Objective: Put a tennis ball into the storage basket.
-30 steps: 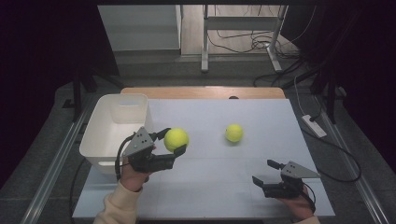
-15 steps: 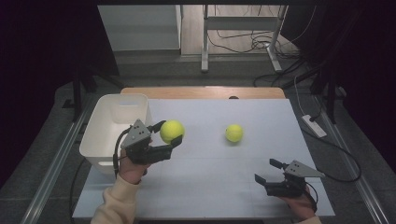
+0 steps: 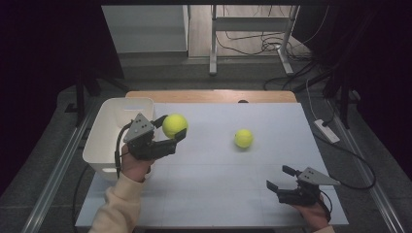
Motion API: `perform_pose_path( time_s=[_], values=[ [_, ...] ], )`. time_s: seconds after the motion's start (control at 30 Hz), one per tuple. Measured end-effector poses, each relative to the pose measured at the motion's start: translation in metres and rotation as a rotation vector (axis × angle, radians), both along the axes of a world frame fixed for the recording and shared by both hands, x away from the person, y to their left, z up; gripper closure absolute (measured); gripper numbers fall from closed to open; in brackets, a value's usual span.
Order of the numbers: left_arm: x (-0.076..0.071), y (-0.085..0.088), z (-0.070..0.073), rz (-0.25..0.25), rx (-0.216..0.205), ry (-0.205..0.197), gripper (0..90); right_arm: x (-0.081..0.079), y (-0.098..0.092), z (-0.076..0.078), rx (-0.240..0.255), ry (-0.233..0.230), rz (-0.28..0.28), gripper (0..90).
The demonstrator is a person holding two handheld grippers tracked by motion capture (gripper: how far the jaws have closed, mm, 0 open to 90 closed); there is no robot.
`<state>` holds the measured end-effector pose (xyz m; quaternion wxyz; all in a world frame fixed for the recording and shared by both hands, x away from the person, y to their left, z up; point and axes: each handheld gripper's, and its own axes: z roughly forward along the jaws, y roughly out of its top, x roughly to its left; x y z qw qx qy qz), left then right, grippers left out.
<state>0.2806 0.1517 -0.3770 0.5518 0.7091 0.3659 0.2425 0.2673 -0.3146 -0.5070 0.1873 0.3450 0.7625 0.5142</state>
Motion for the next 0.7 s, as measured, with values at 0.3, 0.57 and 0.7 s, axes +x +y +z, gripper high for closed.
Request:
perform_pose_path(
  time_s=[0.3,0.57,0.7],
  values=[
    [0.003,0.007,0.0,0.035,0.0,0.0,26.4,0.002,0.002,0.001,0.031,0.002,0.007,12.5],
    [0.006,0.014,0.003,0.063,-0.009,0.004,26.4,0.003,0.002,0.001,0.024,0.0,0.008,12.5],
    [0.007,0.019,0.005,0.075,-0.013,0.005,26.4,0.003,0.002,0.001,0.019,-0.003,0.003,12.5]
  ],
)
